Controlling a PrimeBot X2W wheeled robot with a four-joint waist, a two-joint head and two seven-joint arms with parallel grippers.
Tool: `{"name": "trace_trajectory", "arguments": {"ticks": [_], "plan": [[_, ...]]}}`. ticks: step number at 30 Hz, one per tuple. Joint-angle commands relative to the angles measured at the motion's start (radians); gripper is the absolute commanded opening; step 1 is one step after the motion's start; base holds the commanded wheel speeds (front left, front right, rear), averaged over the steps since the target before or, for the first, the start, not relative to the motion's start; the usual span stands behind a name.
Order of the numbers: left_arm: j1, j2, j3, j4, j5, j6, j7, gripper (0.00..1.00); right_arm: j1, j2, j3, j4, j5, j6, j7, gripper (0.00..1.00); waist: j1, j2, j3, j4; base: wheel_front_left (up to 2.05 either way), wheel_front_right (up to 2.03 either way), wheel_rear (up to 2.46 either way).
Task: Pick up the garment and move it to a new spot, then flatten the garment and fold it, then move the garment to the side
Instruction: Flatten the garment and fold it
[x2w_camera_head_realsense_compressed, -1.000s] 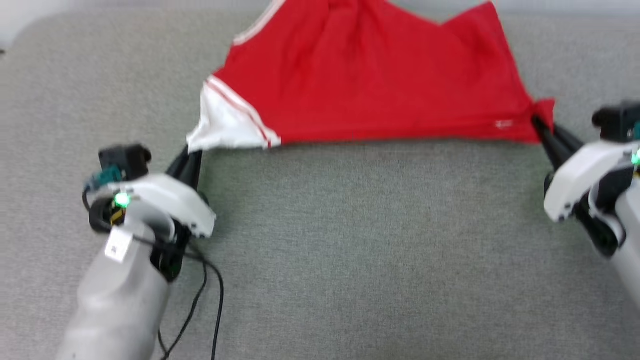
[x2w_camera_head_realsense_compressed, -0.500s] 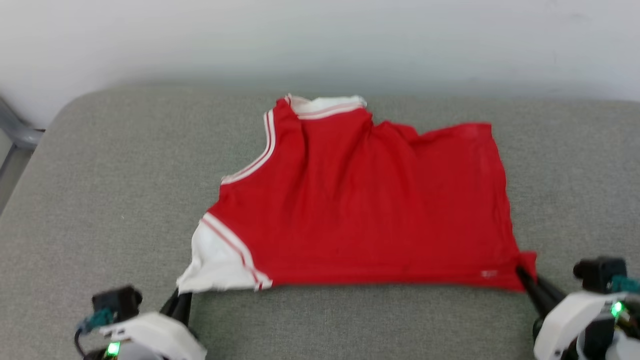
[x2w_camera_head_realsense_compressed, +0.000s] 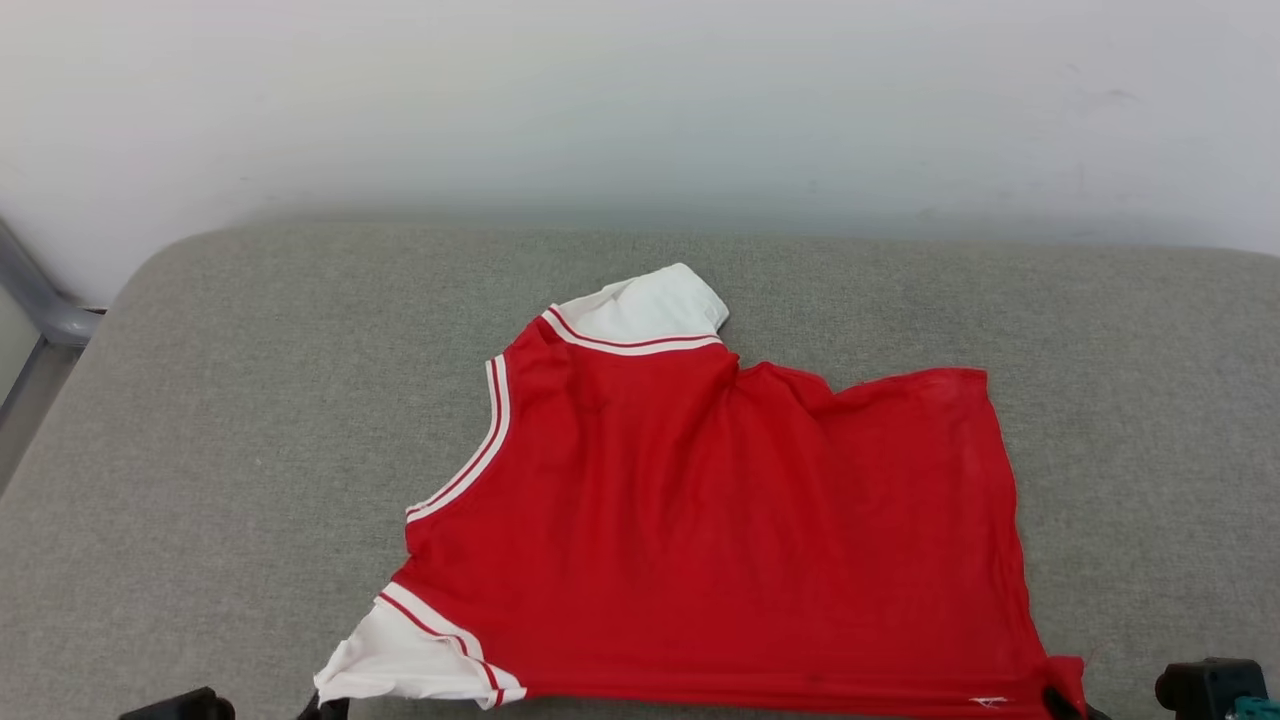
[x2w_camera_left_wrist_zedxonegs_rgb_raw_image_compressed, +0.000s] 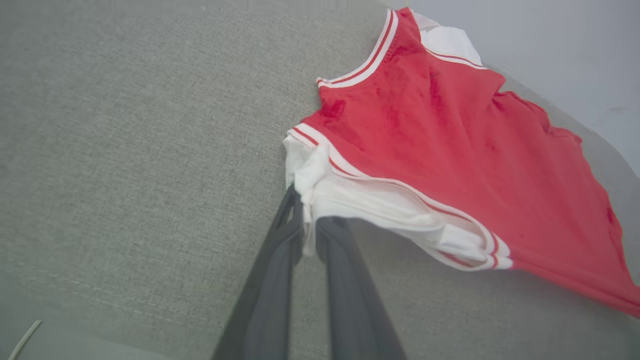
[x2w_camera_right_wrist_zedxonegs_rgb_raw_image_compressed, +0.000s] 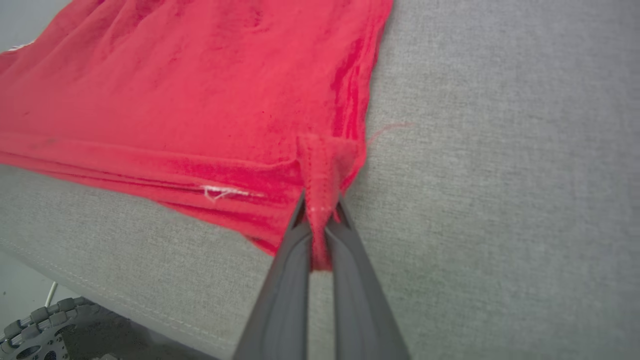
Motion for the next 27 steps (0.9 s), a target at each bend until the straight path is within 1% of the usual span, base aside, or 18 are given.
{"name": "trace_trajectory", "arguments": {"ticks": [1, 4, 9, 15, 18, 27], "plan": [[0.003, 0.038, 0.042, -0.013, 0.015, 0.034, -0.002, 0.00, 0.017, -0.015, -0.045, -0.014, -0.014, -0.019, 0.018, 0.00, 0.0002, -0.0001, 0.000, -0.001, 0.00, 0.00, 0.00], [-0.028, 0.057, 0.030, -0.057, 0.023, 0.034, 0.026, 0.00, 0.018, 0.001, -0.058, -0.067, -0.035, -0.019, 0.061, 0.00, 0.0002, -0.0001, 0.011, -0.006, 0.00, 0.00, 0.00], [-0.154, 0.075, -0.015, -0.044, 0.034, -0.014, 0.086, 0.00, -0.065, 0.000, -0.052, -0.094, -0.050, -0.016, 0.106, 0.00, 0.0002, -0.0001, 0.062, -0.016, 0.00, 0.00, 0.00], [-0.330, 0.052, -0.054, 0.066, 0.017, -0.079, 0.135, 0.00, -0.203, -0.024, 0.004, -0.037, -0.042, -0.012, 0.109, 0.00, 0.0002, -0.0001, 0.146, -0.034, 0.00, 0.00, 0.00], [-0.403, 0.042, -0.060, 0.126, 0.016, -0.103, 0.131, 0.00, -0.270, -0.034, 0.037, 0.008, -0.039, -0.012, 0.095, 0.00, 0.0002, -0.0001, 0.185, -0.040, 0.00, 0.00, 0.00], [-0.552, 0.001, -0.098, 0.324, 0.001, -0.179, 0.153, 0.00, -0.427, -0.052, 0.137, 0.140, -0.022, -0.011, 0.036, 0.00, 0.0002, -0.0001, 0.273, -0.049, 0.00, 0.00, 0.00]]}}
